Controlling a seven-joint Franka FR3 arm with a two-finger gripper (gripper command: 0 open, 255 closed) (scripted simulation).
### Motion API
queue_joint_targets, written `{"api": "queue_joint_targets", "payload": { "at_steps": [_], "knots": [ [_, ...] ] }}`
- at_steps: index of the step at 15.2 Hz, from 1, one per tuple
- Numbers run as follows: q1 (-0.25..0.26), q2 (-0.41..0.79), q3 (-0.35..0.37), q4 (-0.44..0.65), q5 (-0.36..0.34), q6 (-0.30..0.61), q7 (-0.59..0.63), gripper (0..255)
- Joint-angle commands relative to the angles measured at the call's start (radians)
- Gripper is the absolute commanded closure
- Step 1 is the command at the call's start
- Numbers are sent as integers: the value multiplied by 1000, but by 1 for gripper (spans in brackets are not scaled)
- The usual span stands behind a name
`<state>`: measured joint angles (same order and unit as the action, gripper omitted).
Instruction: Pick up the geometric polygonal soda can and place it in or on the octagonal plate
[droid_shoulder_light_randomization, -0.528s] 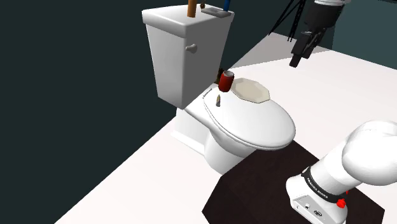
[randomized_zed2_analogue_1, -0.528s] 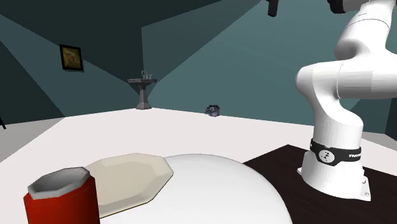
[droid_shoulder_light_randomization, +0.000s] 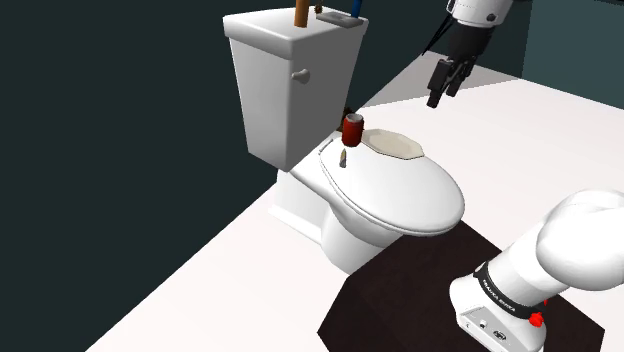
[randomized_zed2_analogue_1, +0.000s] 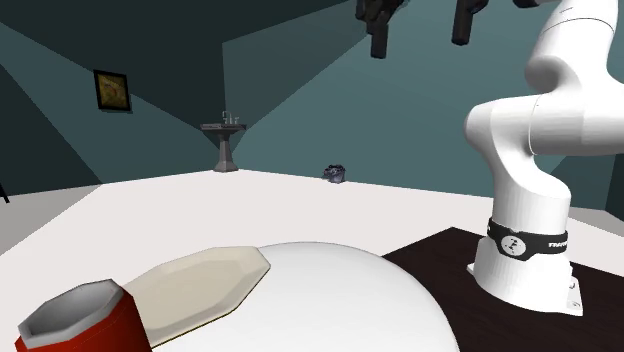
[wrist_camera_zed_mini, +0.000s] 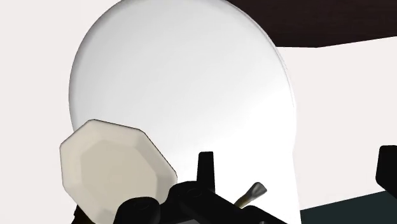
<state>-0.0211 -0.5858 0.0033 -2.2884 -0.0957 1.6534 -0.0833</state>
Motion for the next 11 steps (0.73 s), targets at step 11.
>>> {"api": "queue_joint_targets", "payload": {
  "at_steps": [11],
  "knots": [
    [-28, 401, -86, 134, 25, 296, -80, 0]
  ]
}}
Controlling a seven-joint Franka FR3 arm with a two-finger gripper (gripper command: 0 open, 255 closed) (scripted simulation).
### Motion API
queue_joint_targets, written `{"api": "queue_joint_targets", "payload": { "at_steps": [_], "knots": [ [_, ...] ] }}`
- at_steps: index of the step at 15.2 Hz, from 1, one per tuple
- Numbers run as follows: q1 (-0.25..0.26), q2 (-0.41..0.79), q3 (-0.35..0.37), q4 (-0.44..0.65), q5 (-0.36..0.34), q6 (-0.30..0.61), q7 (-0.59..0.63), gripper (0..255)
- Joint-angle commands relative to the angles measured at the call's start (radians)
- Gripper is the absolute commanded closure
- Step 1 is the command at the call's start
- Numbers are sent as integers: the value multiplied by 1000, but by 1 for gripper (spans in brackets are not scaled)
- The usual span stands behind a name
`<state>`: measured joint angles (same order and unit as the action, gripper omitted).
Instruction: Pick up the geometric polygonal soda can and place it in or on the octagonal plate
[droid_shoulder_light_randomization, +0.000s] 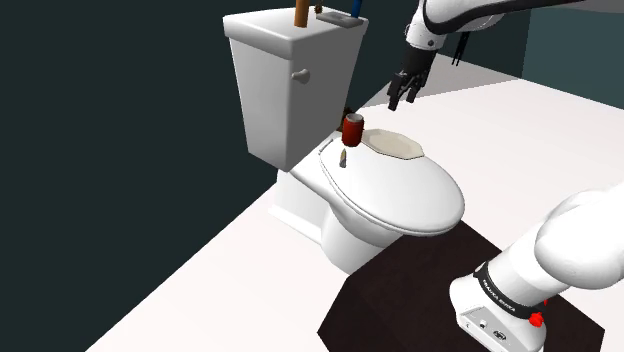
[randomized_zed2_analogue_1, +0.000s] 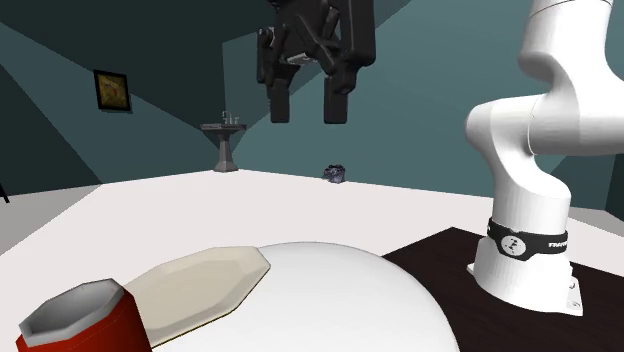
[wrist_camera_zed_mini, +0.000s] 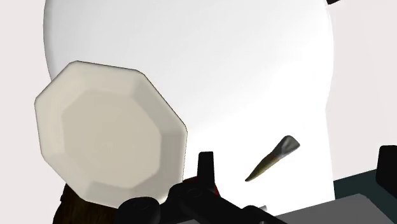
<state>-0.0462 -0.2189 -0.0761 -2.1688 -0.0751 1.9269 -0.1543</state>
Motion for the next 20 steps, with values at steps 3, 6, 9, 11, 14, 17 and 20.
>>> {"api": "queue_joint_targets", "payload": {
  "at_steps": [3, 6, 9, 11, 14, 17, 20],
  "knots": [
    [-9, 143, -22, 78, 25, 73, -34, 0],
    [-18, 254, -34, 154, 51, 112, -62, 0],
    [-30, 368, -41, 244, 81, 140, -89, 0],
    [-41, 445, -42, 310, 101, 151, -106, 0],
    [-58, 563, -41, 423, 131, 159, -130, 0],
    [-79, 685, -36, 554, 159, 153, -149, 0],
    [-91, 761, -31, 630, 173, 154, -158, 0]
  ]
}}
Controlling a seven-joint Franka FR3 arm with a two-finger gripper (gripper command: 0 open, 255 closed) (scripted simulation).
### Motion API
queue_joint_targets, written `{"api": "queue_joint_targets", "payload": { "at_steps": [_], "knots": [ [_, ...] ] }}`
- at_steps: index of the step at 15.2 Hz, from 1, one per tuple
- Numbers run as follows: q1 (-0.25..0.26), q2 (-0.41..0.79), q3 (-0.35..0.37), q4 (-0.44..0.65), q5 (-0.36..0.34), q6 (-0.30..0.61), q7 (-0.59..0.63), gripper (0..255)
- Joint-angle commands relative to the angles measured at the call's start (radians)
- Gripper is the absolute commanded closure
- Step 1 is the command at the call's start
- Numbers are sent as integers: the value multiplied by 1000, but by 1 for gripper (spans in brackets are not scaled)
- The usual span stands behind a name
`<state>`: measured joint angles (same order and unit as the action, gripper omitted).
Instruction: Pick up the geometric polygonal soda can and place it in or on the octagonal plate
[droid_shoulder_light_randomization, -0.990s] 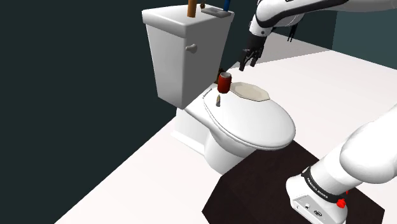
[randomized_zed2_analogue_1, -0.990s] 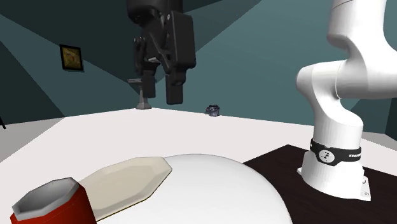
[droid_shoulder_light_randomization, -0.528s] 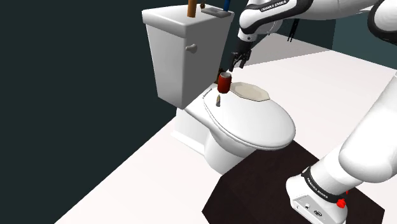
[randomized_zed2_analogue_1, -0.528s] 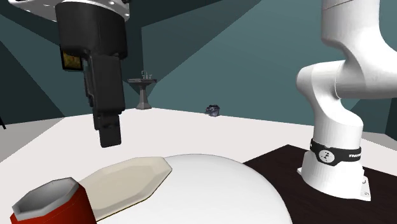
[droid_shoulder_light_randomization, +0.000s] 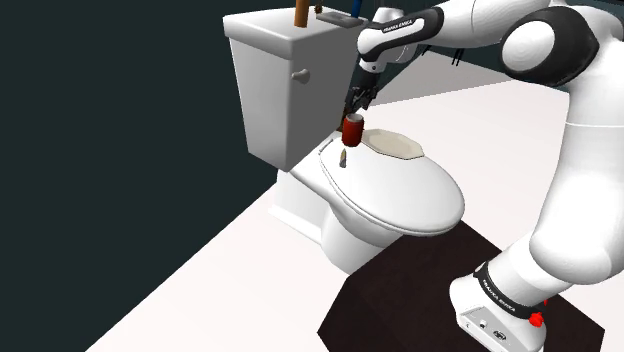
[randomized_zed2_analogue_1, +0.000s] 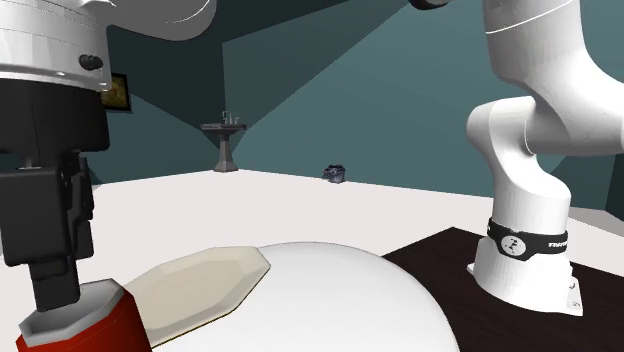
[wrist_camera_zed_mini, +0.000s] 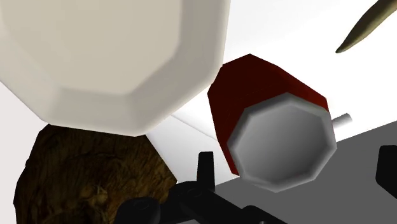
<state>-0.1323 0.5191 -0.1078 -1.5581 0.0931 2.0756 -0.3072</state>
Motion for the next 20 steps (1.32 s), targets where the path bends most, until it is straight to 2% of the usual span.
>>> {"api": "queue_joint_targets", "payload": {
  "at_steps": [1, 7, 14, 15, 20],
  "knots": [
    [-5, 29, 2, 14, 5, 15, -6, 0],
    [-5, 62, 5, -10, 10, 73, -9, 0],
    [-5, 62, 5, -10, 10, 73, -9, 0],
    [-5, 63, 5, -9, 10, 73, -9, 255],
    [-6, 62, 5, -9, 10, 72, -9, 255]
  ]
}}
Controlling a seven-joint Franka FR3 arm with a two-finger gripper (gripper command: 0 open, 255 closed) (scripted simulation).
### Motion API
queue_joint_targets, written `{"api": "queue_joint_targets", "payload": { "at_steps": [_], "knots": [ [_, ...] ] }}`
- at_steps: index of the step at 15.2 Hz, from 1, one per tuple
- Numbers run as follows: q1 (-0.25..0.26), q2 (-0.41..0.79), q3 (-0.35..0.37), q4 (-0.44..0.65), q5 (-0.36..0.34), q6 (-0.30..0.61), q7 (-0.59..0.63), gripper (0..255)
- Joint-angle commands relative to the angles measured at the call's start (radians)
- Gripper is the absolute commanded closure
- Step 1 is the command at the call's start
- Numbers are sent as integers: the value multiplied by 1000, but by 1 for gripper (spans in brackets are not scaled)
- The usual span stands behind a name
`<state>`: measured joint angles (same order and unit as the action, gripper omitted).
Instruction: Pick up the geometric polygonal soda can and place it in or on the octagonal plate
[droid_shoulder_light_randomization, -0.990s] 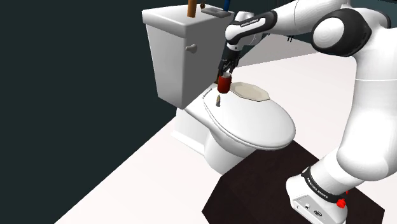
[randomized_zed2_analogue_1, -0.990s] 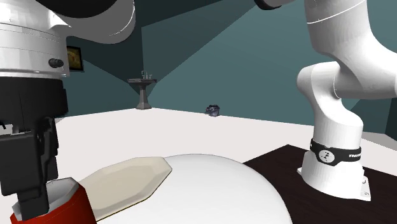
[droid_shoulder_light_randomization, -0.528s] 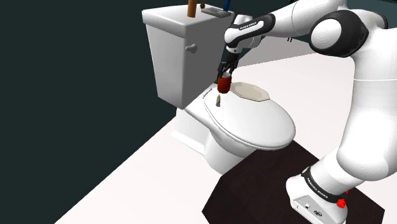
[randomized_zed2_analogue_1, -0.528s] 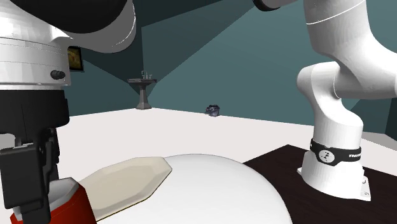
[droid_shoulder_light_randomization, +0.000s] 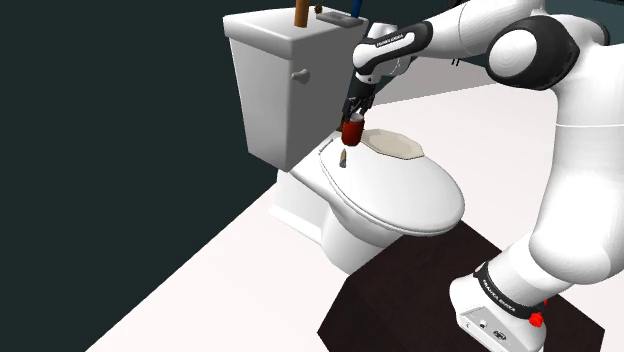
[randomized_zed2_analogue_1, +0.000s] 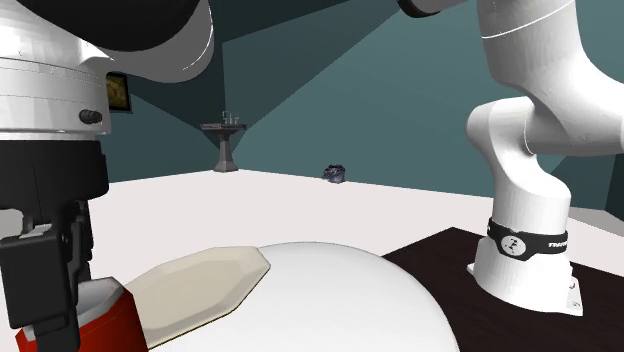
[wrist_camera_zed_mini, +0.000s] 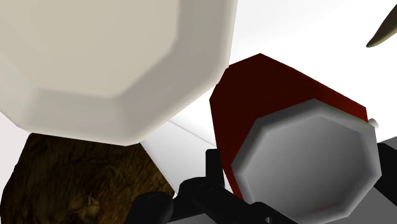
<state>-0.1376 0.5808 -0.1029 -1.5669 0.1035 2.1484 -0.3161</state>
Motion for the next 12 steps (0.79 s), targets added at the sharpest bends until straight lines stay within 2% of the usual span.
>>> {"api": "queue_joint_targets", "payload": {
  "at_steps": [1, 4, 12],
  "knots": [
    [0, 0, 0, -1, 0, 0, 0, 255],
    [0, 1, 0, -1, 0, 0, 0, 255],
    [2, -46, -4, 37, -7, -83, 7, 255]
  ]
}}
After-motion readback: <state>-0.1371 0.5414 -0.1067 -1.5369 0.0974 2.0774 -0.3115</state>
